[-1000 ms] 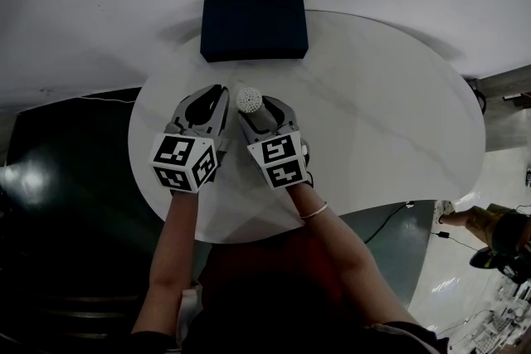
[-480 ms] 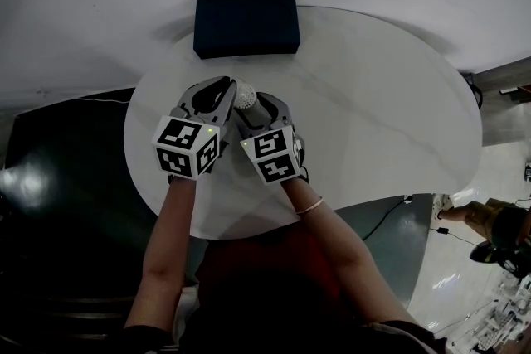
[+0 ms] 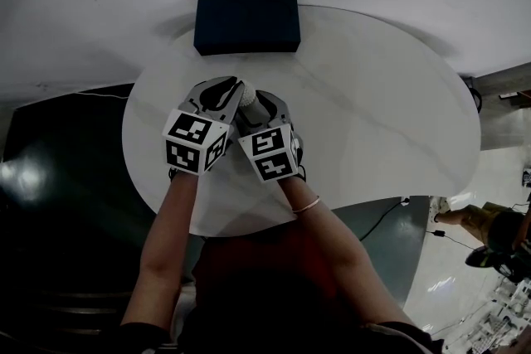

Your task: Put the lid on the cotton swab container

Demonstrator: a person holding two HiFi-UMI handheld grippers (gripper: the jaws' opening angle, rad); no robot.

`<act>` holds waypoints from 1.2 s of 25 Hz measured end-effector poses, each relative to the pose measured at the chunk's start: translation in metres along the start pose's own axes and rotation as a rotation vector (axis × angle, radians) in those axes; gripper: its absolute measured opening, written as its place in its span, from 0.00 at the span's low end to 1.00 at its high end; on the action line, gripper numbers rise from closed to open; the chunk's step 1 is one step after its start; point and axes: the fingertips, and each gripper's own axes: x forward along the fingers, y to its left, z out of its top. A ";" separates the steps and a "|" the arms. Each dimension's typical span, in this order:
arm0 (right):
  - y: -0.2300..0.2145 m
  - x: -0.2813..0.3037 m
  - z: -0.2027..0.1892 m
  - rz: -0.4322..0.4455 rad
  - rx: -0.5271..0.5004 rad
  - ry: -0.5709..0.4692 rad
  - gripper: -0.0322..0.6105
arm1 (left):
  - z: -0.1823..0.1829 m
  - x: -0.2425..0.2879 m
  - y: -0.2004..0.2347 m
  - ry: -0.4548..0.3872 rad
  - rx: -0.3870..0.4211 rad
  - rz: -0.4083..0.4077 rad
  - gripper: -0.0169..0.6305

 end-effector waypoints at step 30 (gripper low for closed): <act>-0.001 0.001 -0.001 0.003 -0.010 0.008 0.42 | -0.011 0.011 -0.008 0.052 0.096 0.006 0.07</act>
